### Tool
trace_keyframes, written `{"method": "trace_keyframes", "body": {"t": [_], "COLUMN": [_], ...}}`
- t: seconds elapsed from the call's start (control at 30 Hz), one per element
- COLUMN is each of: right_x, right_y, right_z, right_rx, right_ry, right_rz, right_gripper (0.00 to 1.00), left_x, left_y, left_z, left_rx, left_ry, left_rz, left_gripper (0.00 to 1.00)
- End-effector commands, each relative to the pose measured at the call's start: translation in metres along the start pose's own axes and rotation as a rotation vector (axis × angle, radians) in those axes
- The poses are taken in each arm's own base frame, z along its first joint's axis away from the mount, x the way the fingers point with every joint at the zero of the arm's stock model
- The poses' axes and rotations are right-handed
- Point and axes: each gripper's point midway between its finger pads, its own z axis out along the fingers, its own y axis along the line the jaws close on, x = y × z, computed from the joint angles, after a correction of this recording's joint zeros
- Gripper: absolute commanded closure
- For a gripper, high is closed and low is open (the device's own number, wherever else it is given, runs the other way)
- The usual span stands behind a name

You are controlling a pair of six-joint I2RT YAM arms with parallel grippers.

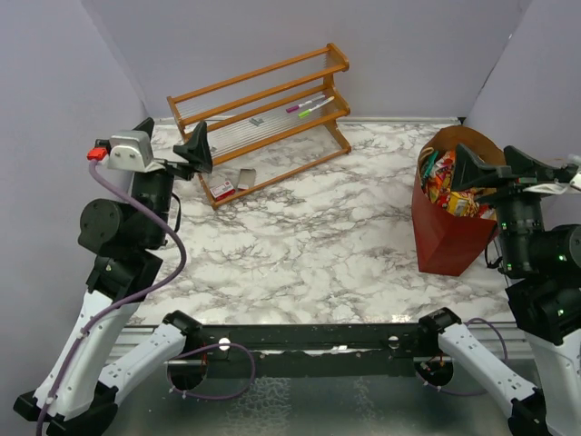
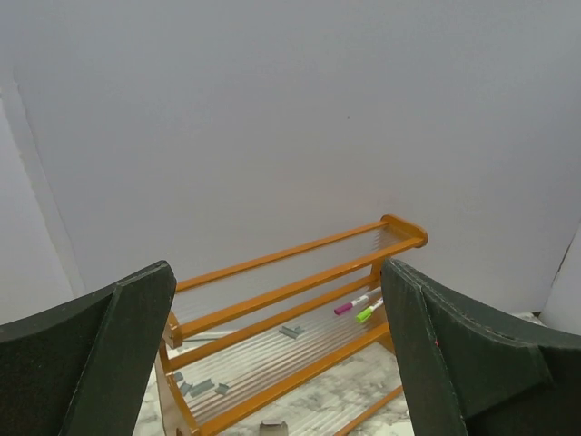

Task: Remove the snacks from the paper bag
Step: Move the paper bag to the center of the board.

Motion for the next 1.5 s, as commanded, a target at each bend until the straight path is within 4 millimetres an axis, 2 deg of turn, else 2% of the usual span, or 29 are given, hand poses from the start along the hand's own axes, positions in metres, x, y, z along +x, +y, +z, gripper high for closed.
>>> {"method": "trace_keyframes", "body": {"t": [0.0, 0.17, 0.47, 0.7, 0.8, 0.97, 1.2, 1.33, 1.47], "right_x": [0.012, 0.036, 0.082, 0.106, 0.121, 0.160, 0.209, 0.237, 0.251], "right_y": [-0.005, -0.017, -0.040, -0.052, -0.042, -0.023, -0.018, -0.016, -0.008], "right_z": [0.010, 0.025, 0.043, 0.048, 0.051, 0.057, 0.065, 0.070, 0.075], "right_rx": [0.039, 0.099, 0.192, 0.240, 0.179, 0.095, 0.085, 0.073, 0.023], "right_ry": [0.056, 0.138, 0.279, 0.365, 0.412, 0.519, 0.588, 0.640, 0.652], "right_rz": [0.001, -0.035, -0.098, -0.137, -0.116, -0.022, 0.049, 0.074, 0.087], "right_gripper": [0.01, 0.01, 0.01, 0.01, 0.00, 0.03, 0.05, 0.11, 0.22], "left_x": [0.022, 0.049, 0.103, 0.126, 0.131, 0.135, 0.142, 0.146, 0.149], "left_y": [-0.001, 0.005, 0.003, -0.006, -0.011, -0.019, -0.026, -0.026, -0.028], "left_z": [0.010, 0.020, 0.023, 0.019, 0.016, 0.013, 0.009, 0.008, 0.008], "left_rx": [0.009, -0.008, 0.015, 0.056, 0.073, 0.099, 0.122, 0.122, 0.123], "left_ry": [0.049, 0.107, 0.225, 0.275, 0.286, 0.297, 0.309, 0.312, 0.317], "left_rz": [-0.029, -0.037, -0.066, -0.104, -0.116, -0.133, -0.132, -0.125, -0.121], "left_gripper": [0.01, 0.01, 0.01, 0.01, 0.01, 0.01, 0.01, 0.01, 0.01]}}
